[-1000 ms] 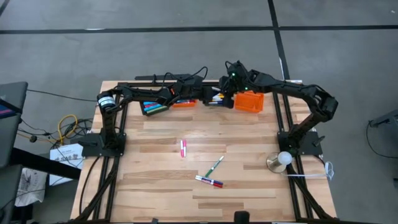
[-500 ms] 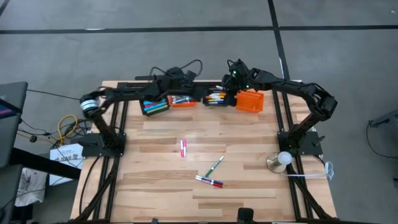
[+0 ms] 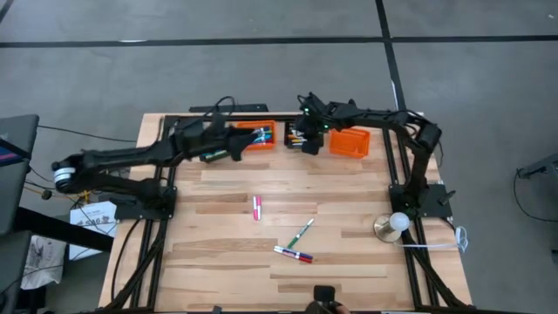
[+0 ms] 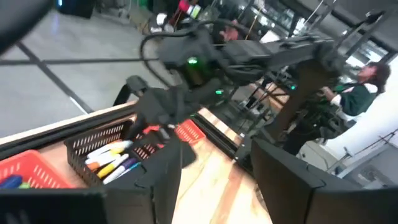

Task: Pick & Place Markers
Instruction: Put the black mini highlighter pen into the right black bin, then put the right pink mini highlighter pen into the right black bin

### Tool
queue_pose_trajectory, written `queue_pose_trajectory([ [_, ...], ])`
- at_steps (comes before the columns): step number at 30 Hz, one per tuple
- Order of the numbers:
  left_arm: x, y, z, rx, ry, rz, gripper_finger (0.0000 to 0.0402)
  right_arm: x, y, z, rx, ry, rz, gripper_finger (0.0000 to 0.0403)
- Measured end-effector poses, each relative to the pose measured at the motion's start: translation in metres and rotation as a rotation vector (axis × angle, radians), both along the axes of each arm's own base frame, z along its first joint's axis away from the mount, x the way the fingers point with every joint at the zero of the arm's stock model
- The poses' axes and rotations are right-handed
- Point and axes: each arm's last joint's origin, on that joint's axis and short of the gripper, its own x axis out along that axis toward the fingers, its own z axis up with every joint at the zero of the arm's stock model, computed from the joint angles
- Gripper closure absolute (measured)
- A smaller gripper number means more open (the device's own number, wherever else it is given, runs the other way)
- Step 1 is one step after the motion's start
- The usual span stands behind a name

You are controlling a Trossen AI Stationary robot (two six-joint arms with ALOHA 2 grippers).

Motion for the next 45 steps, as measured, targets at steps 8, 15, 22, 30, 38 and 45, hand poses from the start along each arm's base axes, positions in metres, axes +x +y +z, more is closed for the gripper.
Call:
queue_pose_trajectory([
  [8, -0.041, -0.035, -0.004, 0.034, -0.099, 0.024, 0.0211, 0.013, -0.011, -0.021, 0.069, 0.121, 0.000, 0.0354],
  [15, -0.051, -0.049, -0.006, 0.051, -0.128, -0.025, 0.0211, 0.015, -0.012, -0.028, 0.065, 0.148, -0.006, 0.0351],
  [22, -0.048, -0.049, -0.015, 0.046, -0.101, -0.029, 0.0211, 0.015, -0.013, -0.027, 0.059, 0.142, -0.007, 0.0333],
  [30, -0.048, -0.049, -0.014, 0.047, -0.108, -0.030, 0.0211, 0.015, -0.013, -0.027, 0.050, 0.147, 0.014, 0.0273],
  [38, -0.048, -0.049, -0.014, 0.049, -0.106, -0.031, 0.0211, 0.025, -0.014, 0.010, 0.065, 0.169, -0.038, 0.0239],
  [45, -0.048, -0.058, -0.026, 0.039, -0.061, -0.079, 0.0211, 0.042, 0.007, 0.062, 0.244, 0.083, 0.020, 0.0248],
])
